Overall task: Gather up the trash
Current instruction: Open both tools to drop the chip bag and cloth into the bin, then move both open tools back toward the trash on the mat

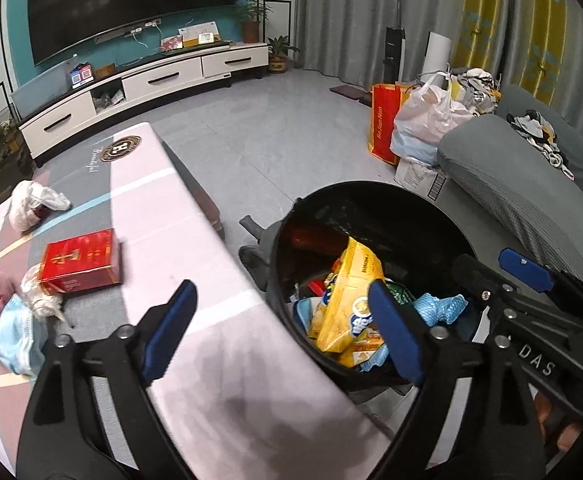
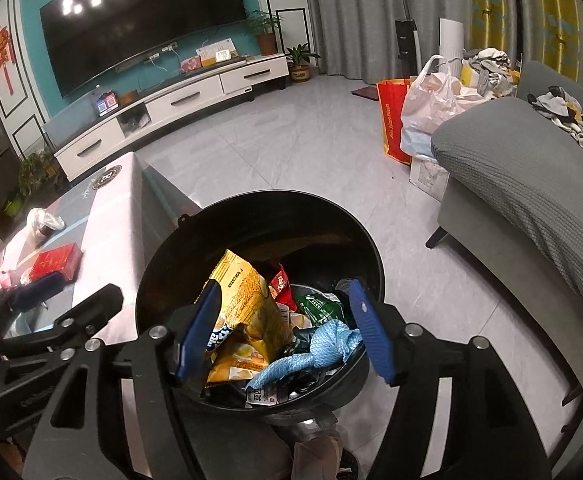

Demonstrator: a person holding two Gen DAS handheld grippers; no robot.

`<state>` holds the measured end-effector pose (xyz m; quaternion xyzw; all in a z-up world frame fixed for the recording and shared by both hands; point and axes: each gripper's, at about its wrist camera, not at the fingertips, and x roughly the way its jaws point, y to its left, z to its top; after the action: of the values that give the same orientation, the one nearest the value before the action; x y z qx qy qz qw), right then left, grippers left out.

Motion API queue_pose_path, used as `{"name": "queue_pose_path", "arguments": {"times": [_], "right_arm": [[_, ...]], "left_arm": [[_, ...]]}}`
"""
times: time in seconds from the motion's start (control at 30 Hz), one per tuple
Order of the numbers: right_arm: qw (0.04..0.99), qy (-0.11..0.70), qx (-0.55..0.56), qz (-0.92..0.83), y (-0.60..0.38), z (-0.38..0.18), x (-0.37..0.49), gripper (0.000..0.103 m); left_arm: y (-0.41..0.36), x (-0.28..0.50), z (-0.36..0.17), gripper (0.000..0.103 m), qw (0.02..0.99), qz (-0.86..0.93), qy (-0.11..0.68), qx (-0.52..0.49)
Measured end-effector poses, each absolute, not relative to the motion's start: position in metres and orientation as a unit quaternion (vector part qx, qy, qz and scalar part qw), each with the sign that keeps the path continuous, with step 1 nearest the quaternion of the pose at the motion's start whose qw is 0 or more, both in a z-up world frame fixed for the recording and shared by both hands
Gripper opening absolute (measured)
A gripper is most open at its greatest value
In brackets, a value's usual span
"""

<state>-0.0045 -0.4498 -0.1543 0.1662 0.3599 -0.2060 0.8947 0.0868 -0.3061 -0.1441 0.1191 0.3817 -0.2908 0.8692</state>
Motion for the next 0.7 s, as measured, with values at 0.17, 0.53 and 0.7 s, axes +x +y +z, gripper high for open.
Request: {"name": "queue_pose_path", "arguments": {"times": [0.17, 0.53, 0.7], "right_arm": [[0.899, 0.353, 0.153, -0.211, -0.443, -0.149, -0.008, 0.076], [0.904, 0.356, 0.156, -0.176, -0.418, -0.148, -0.001, 0.076], [0.909, 0.368, 0.134, -0.146, -0.393, -0.149, 0.007, 0.076]], "left_arm": [[-0.282, 0.084, -0.137, 0.1, 0.877, -0.276, 0.376, 0.113], [-0.202, 0.063, -0.14, 0.1, 0.887, -0.259, 0.374, 0.081], [-0.138, 0.072, -0.131, 0.1, 0.903, -0.233, 0.358, 0.036]]}}
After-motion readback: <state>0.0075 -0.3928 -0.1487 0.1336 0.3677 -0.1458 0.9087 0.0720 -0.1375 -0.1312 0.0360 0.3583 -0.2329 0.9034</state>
